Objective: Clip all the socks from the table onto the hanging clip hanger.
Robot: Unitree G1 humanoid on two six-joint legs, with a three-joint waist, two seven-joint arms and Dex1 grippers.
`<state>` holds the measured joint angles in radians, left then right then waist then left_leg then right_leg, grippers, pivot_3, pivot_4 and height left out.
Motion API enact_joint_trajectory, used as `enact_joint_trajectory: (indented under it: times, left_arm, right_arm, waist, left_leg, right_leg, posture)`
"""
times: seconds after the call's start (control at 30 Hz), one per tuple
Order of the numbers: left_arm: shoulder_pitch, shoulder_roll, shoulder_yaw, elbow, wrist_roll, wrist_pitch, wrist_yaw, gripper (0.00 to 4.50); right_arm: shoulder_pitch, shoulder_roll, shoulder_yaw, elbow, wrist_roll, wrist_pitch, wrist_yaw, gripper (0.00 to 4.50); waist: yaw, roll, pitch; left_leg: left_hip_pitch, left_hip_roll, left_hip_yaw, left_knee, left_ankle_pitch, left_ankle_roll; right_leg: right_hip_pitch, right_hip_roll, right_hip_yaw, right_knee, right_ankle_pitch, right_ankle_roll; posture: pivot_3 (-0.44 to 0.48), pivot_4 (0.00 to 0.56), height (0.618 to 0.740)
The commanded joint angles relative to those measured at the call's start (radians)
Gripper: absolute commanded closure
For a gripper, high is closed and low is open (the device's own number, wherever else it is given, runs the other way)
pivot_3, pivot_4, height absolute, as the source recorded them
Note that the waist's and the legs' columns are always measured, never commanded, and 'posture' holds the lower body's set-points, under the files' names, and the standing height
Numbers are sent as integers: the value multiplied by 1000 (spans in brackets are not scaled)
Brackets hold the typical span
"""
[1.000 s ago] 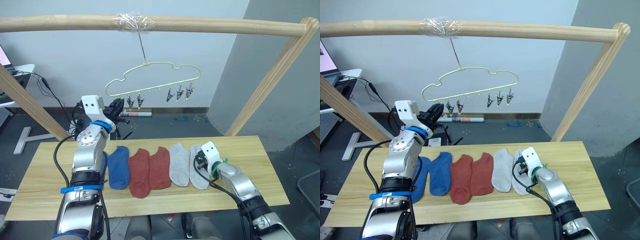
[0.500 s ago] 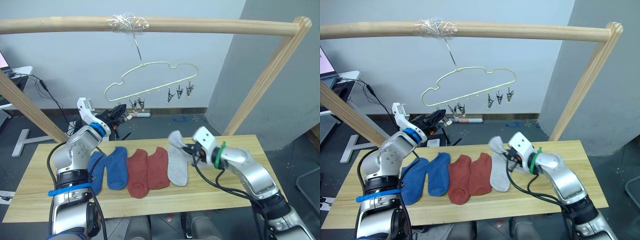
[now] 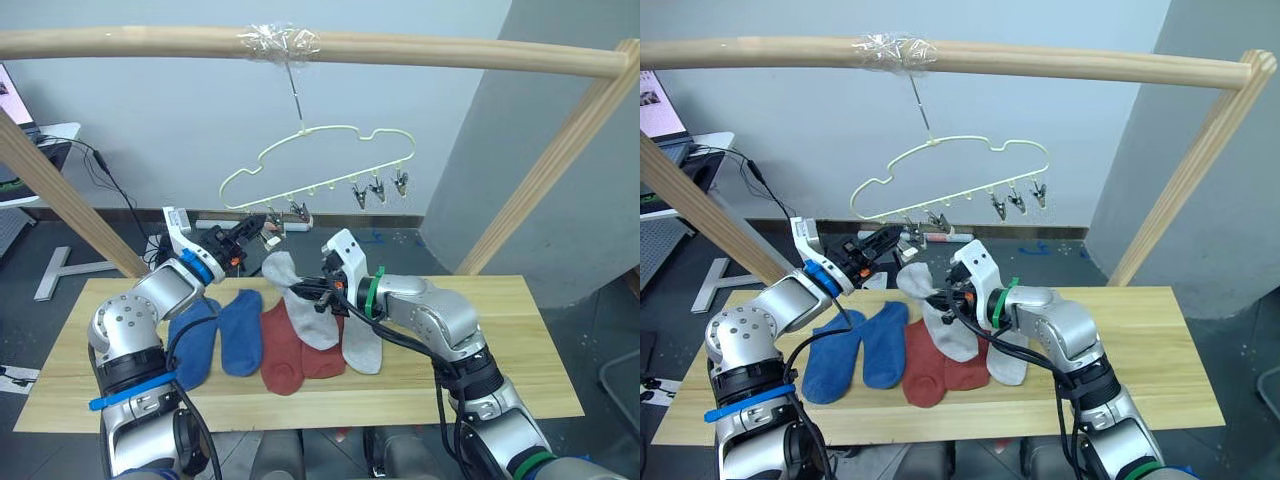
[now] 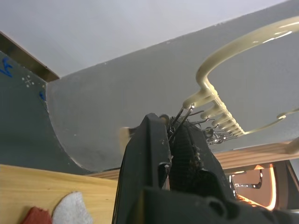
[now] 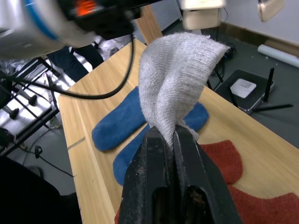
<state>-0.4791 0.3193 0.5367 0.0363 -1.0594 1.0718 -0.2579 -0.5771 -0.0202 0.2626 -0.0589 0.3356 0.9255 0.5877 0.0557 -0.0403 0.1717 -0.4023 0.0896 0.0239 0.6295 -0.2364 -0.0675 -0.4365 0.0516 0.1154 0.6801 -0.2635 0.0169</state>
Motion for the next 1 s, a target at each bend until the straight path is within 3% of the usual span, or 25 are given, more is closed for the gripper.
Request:
enact_joint_trajectory:
  times: [0.03,0.4,0.43,0.73,0.77,0.8,0.83,1.0]
  left_arm:
    - [22,-11,0,-54,-47,21,31,4414]
    - [31,16,-38,-72,-47,-25,-7,4414]
    - [29,19,-40,-69,-41,-36,-8,3694]
    - [47,58,-61,-57,28,-105,-28,942]
    - [53,78,-76,-62,67,-123,-25,637]
    - [86,143,-159,-105,186,-191,-60,394]
    - [111,190,-222,-136,275,-244,-87,394]
    - [164,238,-216,-206,290,-242,-98,369]
  right_arm:
    - [-50,21,-41,-25,40,-8,-4,4462]
    - [-63,19,-58,-14,50,-16,-18,4462]
    - [-62,18,-51,-14,49,-16,-18,4500]
    - [-32,74,13,-24,41,-21,-50,4500]
    - [-31,88,22,-10,32,-35,-60,4500]
    - [-29,98,29,4,23,-54,-66,4500]
    - [-28,104,34,14,17,-68,-69,4500]
    - [-5,109,33,63,-9,-119,-95,3100]
  waist:
    - [2,0,0]
    - [4,0,0]
    - [4,0,0]
    - [0,0,0]
    - [0,0,0]
    - [0,0,0]
    - [-4,0,0]
    - [5,0,1]
  left_leg:
    - [0,0,0,0,0,0]
    - [0,0,-1,0,0,0]
    - [0,0,-1,0,0,0]
    - [-1,0,-1,-1,0,0]
    - [-1,0,-1,-1,0,0]
    - [-1,0,-1,-1,0,0]
    - [-1,0,-1,-1,0,0]
    - [-3,0,0,-2,-1,-2]
  right_leg:
    - [0,0,0,0,0,0]
    - [0,0,-1,0,0,0]
    - [0,0,-1,0,0,0]
    - [-1,0,-1,0,-1,0]
    - [-1,0,-1,0,-1,0]
    - [-2,0,-1,0,-1,-1]
    - [-2,0,-1,0,-1,-1]
    - [-4,-1,-1,-1,-2,-2]
  posture:
    - [286,173,740]
    - [274,176,740]
    - [272,174,740]
    - [268,175,740]
    - [268,175,740]
    - [263,175,740]
    - [262,176,740]
    - [269,177,740]
